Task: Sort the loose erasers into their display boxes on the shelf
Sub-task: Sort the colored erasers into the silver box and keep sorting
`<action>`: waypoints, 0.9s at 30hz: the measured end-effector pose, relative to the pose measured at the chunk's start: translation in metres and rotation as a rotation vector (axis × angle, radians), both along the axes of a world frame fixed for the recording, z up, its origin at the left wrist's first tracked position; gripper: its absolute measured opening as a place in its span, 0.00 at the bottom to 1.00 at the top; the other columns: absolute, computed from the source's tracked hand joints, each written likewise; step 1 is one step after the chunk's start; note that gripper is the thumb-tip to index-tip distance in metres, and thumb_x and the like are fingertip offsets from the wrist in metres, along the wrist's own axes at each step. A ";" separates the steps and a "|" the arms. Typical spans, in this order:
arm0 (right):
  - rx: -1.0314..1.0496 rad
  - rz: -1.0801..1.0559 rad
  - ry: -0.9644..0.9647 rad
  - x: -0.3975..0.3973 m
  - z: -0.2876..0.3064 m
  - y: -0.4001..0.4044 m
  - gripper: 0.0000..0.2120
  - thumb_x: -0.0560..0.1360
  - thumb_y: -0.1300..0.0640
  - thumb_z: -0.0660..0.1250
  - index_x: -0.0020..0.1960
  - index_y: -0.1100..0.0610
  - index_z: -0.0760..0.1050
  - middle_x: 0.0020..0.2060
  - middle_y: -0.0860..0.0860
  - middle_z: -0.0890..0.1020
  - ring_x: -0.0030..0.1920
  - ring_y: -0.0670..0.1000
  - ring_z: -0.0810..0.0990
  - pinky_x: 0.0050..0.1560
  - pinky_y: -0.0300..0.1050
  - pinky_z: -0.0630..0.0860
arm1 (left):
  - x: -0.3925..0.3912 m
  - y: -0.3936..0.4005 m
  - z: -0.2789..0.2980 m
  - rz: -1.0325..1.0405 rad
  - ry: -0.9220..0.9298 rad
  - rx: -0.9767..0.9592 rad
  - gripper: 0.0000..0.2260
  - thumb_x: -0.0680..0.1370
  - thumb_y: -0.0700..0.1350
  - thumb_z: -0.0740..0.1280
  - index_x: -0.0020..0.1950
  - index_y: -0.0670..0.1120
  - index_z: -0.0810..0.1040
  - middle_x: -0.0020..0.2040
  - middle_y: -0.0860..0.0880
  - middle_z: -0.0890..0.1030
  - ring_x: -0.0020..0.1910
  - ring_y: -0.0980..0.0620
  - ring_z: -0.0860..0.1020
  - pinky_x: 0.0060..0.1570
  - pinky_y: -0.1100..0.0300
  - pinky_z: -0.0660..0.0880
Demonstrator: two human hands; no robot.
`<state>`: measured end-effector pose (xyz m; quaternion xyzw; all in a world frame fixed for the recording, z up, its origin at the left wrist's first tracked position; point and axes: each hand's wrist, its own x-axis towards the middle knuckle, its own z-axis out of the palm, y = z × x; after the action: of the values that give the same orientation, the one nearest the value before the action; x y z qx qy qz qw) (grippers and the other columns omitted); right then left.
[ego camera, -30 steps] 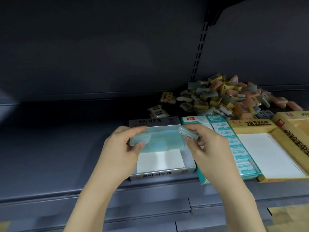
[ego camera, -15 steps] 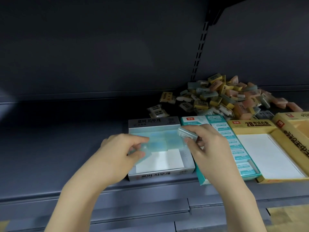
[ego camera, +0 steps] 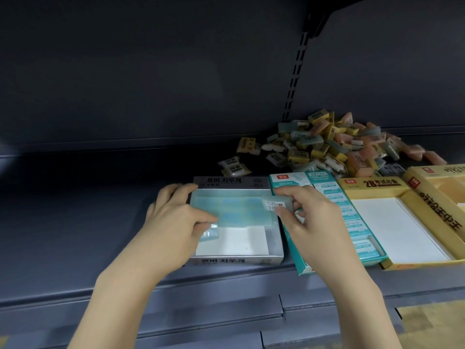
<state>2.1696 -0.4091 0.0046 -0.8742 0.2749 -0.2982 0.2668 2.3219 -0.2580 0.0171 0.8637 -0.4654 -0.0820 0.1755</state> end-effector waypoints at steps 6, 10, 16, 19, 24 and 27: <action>-0.010 0.008 0.000 0.000 0.001 0.003 0.13 0.74 0.63 0.69 0.56 0.52 0.78 0.39 0.38 0.72 0.43 0.42 0.72 0.41 0.25 0.66 | 0.001 0.004 -0.007 -0.006 0.123 -0.140 0.15 0.78 0.43 0.63 0.64 0.55 0.75 0.75 0.54 0.57 0.72 0.53 0.60 0.67 0.67 0.55; -0.016 0.011 0.001 -0.001 0.001 0.004 0.12 0.73 0.63 0.69 0.56 0.53 0.79 0.38 0.38 0.72 0.43 0.41 0.72 0.42 0.26 0.67 | 0.007 0.005 -0.008 0.041 0.152 -0.183 0.28 0.76 0.45 0.67 0.73 0.57 0.61 0.75 0.56 0.55 0.72 0.56 0.58 0.63 0.69 0.55; -0.031 0.019 0.019 0.000 0.002 0.006 0.13 0.73 0.63 0.69 0.56 0.53 0.79 0.36 0.38 0.71 0.44 0.41 0.72 0.42 0.26 0.66 | 0.018 0.001 -0.009 0.132 0.340 -0.131 0.38 0.70 0.49 0.73 0.75 0.55 0.56 0.73 0.55 0.62 0.71 0.55 0.61 0.65 0.64 0.58; -0.046 0.028 0.041 0.001 0.004 0.006 0.12 0.74 0.62 0.68 0.56 0.53 0.79 0.38 0.38 0.71 0.42 0.44 0.72 0.43 0.28 0.66 | 0.017 -0.001 -0.007 0.128 0.345 -0.112 0.37 0.71 0.48 0.73 0.75 0.54 0.56 0.73 0.55 0.64 0.71 0.55 0.62 0.61 0.66 0.60; -0.027 0.033 0.054 0.001 0.004 0.006 0.13 0.74 0.60 0.68 0.58 0.52 0.77 0.37 0.40 0.73 0.46 0.47 0.72 0.45 0.37 0.64 | 0.007 -0.008 -0.003 0.098 0.307 -0.071 0.41 0.69 0.52 0.74 0.76 0.51 0.55 0.71 0.52 0.64 0.70 0.54 0.62 0.57 0.70 0.60; 0.016 0.018 0.017 0.000 0.003 0.006 0.14 0.73 0.60 0.69 0.58 0.51 0.77 0.38 0.48 0.76 0.44 0.48 0.74 0.43 0.35 0.67 | 0.003 -0.009 -0.002 0.136 0.273 -0.081 0.41 0.67 0.50 0.75 0.75 0.50 0.57 0.68 0.50 0.68 0.67 0.51 0.66 0.59 0.64 0.64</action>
<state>2.1700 -0.4031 0.0081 -0.8770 0.2718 -0.2862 0.2742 2.3248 -0.2672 0.0148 0.8662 -0.3805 -0.1679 0.2770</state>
